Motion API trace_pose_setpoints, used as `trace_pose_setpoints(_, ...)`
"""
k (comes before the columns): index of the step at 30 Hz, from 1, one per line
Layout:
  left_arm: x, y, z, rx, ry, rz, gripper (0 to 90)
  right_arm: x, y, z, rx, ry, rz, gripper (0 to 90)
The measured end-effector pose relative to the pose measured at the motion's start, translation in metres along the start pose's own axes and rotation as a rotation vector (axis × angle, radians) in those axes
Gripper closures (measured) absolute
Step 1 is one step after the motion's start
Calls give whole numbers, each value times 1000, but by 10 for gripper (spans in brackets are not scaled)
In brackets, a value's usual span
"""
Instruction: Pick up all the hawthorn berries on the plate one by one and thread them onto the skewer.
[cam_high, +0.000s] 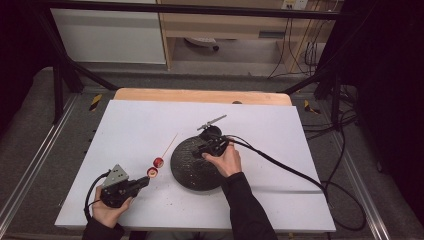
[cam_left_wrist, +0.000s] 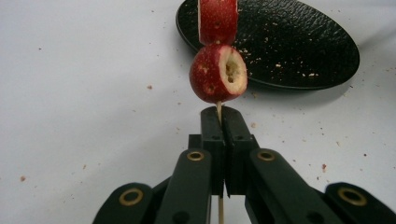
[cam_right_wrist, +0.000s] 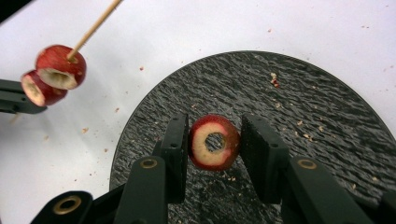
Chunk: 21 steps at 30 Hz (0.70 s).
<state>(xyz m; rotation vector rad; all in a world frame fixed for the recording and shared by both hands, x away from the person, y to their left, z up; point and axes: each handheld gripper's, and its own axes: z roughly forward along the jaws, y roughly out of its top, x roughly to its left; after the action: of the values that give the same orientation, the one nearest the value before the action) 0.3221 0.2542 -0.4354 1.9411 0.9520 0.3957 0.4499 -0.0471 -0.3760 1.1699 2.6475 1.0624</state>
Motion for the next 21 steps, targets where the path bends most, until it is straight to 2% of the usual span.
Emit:
trace_pose_setpoints(9, -8, 6, 5, -14, 6, 7, 883, -9, -27, -17, -171, 19, 68, 635)
trace_pose_setpoints(16, -15, 13, 10, -21, 4, 4, 883, -15, -50, -29, -312, 62, 155, 636)
trace_pose_setpoints(21, -26, 22, 17, -31, -4, 10, 883, -19, -62, -34, -384, 67, 188, 636)
